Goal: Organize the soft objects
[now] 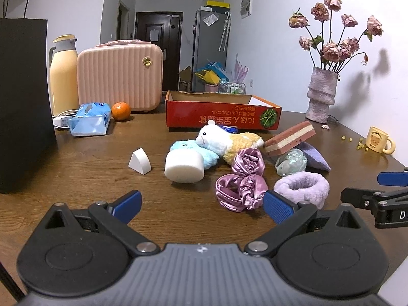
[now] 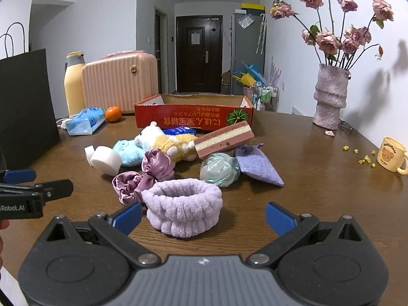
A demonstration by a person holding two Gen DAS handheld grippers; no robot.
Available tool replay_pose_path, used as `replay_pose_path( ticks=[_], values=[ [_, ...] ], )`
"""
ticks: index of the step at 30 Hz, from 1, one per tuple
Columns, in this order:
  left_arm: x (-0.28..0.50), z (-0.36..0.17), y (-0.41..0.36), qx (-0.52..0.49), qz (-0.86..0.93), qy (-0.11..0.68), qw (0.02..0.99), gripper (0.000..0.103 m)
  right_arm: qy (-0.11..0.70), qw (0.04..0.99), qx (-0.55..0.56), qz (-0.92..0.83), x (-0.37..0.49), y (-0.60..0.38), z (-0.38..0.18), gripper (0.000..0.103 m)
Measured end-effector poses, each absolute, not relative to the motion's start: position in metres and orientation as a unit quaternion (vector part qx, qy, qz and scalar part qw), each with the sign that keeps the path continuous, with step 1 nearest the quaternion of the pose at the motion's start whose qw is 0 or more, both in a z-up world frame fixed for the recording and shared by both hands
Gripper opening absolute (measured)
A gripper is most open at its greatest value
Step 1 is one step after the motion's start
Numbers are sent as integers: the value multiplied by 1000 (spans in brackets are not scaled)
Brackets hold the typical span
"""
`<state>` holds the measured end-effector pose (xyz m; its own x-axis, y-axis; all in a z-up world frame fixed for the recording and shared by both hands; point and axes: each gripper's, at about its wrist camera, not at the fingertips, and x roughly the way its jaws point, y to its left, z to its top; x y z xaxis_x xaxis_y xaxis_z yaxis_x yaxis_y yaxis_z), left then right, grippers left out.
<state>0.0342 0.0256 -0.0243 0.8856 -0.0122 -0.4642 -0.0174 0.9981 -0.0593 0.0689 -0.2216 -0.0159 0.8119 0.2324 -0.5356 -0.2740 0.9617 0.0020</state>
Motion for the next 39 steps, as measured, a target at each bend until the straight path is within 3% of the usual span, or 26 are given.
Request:
replay_pose_path(
  ticks=[26,39],
  values=[
    [68,-43,42,-45,24,271,961,103,336,924,-64,173,144,-182,-60,102],
    [77,-47,40,-44,23,282,958,103,345,917,-57,193,165,-180,-74,90]
  ],
)
